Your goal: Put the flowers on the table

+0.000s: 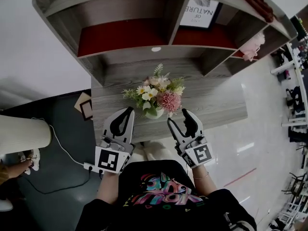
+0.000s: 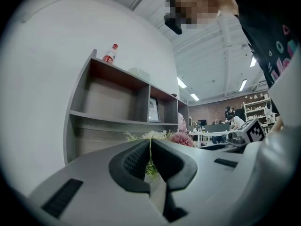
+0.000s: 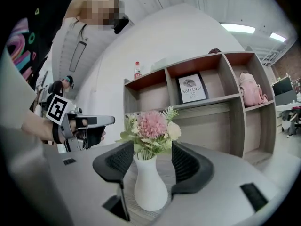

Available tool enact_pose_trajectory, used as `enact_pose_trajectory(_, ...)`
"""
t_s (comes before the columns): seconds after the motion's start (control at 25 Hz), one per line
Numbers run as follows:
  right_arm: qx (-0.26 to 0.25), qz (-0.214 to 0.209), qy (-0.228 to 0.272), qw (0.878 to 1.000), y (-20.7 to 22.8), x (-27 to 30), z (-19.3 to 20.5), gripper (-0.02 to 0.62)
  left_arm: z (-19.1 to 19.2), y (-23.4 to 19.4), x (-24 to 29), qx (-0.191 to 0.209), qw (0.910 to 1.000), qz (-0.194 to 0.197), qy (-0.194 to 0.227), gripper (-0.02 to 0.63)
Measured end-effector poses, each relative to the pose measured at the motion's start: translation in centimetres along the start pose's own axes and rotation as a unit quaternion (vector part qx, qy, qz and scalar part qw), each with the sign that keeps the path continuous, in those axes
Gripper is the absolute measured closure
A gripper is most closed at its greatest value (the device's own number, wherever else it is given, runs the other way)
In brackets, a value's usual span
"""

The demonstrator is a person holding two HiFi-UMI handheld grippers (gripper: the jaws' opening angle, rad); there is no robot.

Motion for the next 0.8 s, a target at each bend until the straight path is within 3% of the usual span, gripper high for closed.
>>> enact_pose_trajectory(0.28,-0.016,-0.004,0.020,1.000,1.1,-1.0,-5.6,0.348,-3.7,-0.2,0.0,0.016,0.9996,-0.005,0.022,0.577)
enact_pose_trajectory(0.44,-0.003,-0.021,0.052,0.998,1.5,-0.2,-8.8,0.404,-5.6,-0.5,0.4,0.029,0.9987,-0.006,0.041,0.577)
enact_pose_trajectory(0.8,-0.001,-0.079,0.087,0.993,0.4,3.3,-13.2,0.463,-8.3,-0.5,1.2,0.035,0.9976,0.002,0.059,0.577)
Point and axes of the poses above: the fingertips, and each gripper's own axes: x forward along the fingers, y to its right, z out of its underside, the point moved 5 cm from there along -x, backward along the fingers, and after that the axes turned 1 degree about z, right-handed, at the moved point
